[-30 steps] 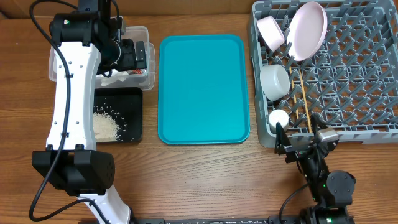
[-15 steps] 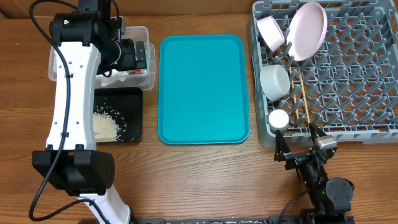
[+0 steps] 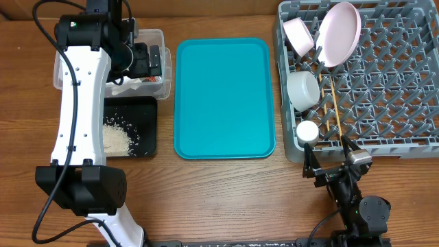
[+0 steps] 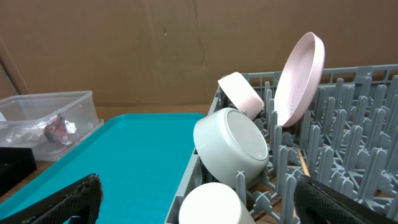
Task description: Sort waste into correct bins and load items into the dishwasher
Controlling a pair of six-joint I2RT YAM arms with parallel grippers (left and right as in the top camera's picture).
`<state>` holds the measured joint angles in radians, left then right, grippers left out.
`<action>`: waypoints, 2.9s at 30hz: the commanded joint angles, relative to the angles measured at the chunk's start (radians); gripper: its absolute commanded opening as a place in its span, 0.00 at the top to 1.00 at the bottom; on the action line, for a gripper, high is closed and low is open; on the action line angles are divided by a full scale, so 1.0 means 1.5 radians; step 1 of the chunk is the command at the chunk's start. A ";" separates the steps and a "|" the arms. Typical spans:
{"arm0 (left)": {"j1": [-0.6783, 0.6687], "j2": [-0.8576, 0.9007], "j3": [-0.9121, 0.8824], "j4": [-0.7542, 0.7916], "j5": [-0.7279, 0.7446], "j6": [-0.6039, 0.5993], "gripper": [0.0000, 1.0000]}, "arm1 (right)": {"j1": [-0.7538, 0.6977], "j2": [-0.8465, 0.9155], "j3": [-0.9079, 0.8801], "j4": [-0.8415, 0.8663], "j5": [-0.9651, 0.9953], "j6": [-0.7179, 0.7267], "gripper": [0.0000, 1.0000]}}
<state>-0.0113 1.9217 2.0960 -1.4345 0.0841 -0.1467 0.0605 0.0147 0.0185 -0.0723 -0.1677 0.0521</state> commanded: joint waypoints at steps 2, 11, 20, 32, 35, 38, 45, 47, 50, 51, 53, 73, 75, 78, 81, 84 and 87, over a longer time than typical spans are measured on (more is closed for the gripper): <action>-0.002 -0.004 0.006 0.002 -0.004 0.013 0.00 | 0.003 -0.008 -0.007 0.002 0.007 0.003 0.00; -0.001 -0.004 0.006 0.002 -0.005 0.013 0.00 | 0.003 -0.008 -0.007 0.002 0.007 0.003 0.00; -0.001 -0.063 0.006 0.042 -0.046 0.066 0.00 | 0.003 -0.008 -0.007 0.002 0.007 0.003 0.00; -0.001 -0.316 -0.253 0.326 0.019 0.169 0.00 | 0.003 -0.008 -0.007 0.002 0.007 0.003 0.00; 0.002 -0.401 -0.378 0.400 0.011 0.183 0.00 | 0.003 -0.008 -0.007 0.002 0.007 0.003 0.00; 0.009 -0.501 -0.528 0.490 0.006 0.183 0.00 | 0.003 -0.008 -0.007 0.002 0.007 0.003 0.00; 0.017 -0.709 -0.855 0.664 0.006 0.148 0.00 | 0.003 -0.008 -0.007 0.002 0.007 0.003 0.00; 0.017 -0.771 -0.947 0.722 0.005 0.134 0.00 | 0.003 -0.008 -0.007 0.002 0.007 0.003 0.00; 0.017 -0.855 -1.076 0.824 -0.001 0.110 0.00 | 0.003 -0.008 -0.007 0.002 0.007 0.003 0.00; 0.017 -0.875 -1.106 0.848 -0.005 0.104 0.00 | 0.003 -0.008 -0.007 0.002 0.007 0.003 0.00; 0.017 -0.930 -1.176 0.896 -0.010 0.092 0.00 | 0.003 -0.008 -0.007 0.002 0.007 0.003 0.00; 0.017 -1.261 -1.394 0.905 -0.029 0.098 0.00 | 0.003 -0.008 -0.007 0.002 0.007 0.003 0.00; 0.017 -1.279 -1.394 0.905 -0.026 0.097 0.00 | 0.003 -0.008 -0.007 0.002 0.007 0.003 0.00; 0.017 -1.279 -1.394 0.907 -0.027 0.098 0.00 | 0.003 -0.008 -0.007 0.002 0.007 0.003 0.00; 0.017 -1.279 -1.394 0.907 -0.027 0.098 0.00 | 0.003 -0.008 -0.007 0.002 0.007 0.003 0.00; 0.017 -1.278 -1.394 0.907 -0.027 0.098 0.00 | 0.003 -0.008 -0.007 0.002 0.007 0.003 0.00; 0.017 -1.278 -1.394 0.907 -0.027 0.098 0.00 | 0.003 -0.008 -0.007 0.002 0.007 0.003 0.00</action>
<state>0.0086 0.0158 0.0116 -0.0753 0.0547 0.0025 0.0605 0.0147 0.0185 -0.0734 -0.1677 0.0521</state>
